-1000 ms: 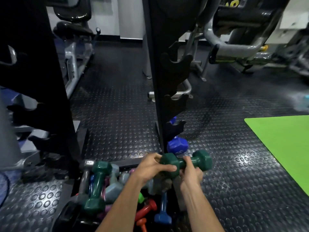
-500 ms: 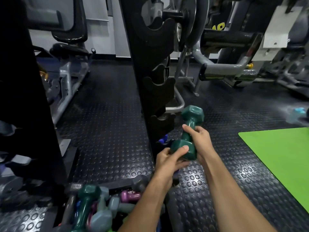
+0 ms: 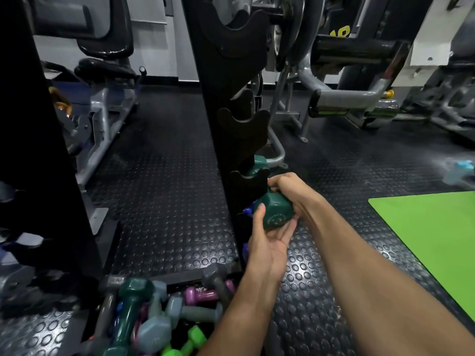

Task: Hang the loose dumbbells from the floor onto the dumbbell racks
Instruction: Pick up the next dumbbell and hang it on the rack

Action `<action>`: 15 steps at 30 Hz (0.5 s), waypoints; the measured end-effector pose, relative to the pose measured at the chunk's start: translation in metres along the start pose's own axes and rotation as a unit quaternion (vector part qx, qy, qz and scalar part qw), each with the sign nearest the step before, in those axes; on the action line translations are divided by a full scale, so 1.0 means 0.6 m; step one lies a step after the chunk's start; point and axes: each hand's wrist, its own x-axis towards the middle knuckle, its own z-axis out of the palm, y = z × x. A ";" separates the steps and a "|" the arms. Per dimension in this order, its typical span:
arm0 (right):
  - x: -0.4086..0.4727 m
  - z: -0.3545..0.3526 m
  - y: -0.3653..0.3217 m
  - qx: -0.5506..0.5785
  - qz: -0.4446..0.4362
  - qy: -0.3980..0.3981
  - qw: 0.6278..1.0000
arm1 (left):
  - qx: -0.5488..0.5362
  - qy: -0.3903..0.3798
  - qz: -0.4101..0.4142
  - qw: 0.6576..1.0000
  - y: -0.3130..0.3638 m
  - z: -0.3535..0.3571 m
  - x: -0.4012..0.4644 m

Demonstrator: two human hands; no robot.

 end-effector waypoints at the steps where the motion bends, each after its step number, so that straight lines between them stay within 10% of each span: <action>1: 0.001 -0.001 -0.003 -0.014 0.000 -0.003 1.000 | -0.011 0.001 -0.005 1.000 0.000 -0.002 0.001; 15: -0.008 0.021 -0.004 -0.106 -0.029 -0.049 0.993 | 0.237 0.120 0.123 0.956 0.041 -0.071 0.003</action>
